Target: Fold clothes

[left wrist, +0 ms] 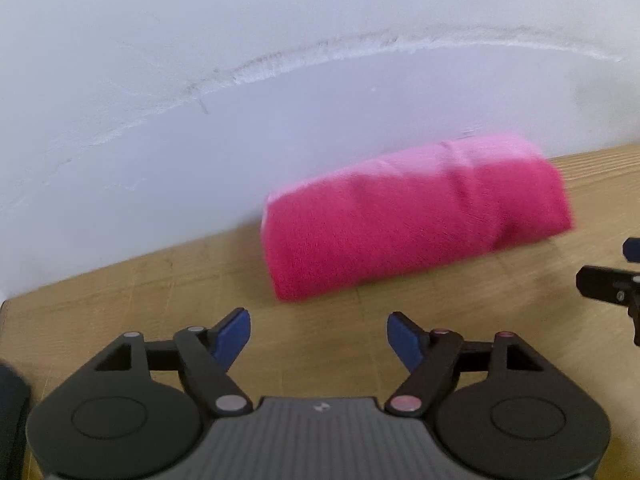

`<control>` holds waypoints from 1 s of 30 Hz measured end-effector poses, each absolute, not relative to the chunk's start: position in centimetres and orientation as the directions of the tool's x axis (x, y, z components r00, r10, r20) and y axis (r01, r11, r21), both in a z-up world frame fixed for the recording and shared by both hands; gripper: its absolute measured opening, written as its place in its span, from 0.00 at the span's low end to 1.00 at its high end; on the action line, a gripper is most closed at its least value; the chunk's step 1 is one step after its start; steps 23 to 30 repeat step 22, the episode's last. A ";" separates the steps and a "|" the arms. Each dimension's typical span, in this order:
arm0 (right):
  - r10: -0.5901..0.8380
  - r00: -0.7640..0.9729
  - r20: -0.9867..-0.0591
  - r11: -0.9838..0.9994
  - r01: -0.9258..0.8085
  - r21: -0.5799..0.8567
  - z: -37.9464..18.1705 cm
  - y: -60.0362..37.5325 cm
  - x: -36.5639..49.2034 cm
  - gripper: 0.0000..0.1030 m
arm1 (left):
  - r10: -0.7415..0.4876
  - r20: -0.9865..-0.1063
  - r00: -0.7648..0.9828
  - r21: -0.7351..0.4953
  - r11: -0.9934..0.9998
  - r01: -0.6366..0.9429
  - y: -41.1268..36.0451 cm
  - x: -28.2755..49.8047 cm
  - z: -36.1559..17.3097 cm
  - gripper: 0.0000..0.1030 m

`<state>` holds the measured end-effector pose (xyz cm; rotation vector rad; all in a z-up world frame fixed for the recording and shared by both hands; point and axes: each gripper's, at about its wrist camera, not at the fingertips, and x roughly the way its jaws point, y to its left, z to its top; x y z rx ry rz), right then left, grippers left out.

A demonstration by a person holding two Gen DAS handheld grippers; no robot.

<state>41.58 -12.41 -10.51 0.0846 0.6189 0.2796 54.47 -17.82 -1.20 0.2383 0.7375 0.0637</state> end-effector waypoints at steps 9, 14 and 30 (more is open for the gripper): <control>0.312 0.759 -0.571 0.948 -0.285 0.140 -8.0 -13.0 31.2 0.71 | 0.058 -0.710 0.701 0.077 0.997 -0.004 -20.2 41.7 3.7 0.83; 0.328 0.747 -0.578 0.941 -0.310 0.134 -7.3 -13.0 25.9 0.71 | 0.072 -0.742 0.666 0.062 0.997 -0.039 -21.3 36.5 5.7 0.84; 0.364 0.677 -0.640 0.929 -0.313 0.197 -8.2 -13.6 18.2 0.71 | 0.044 -0.824 0.566 0.002 0.997 -0.074 -22.6 27.7 4.9 0.84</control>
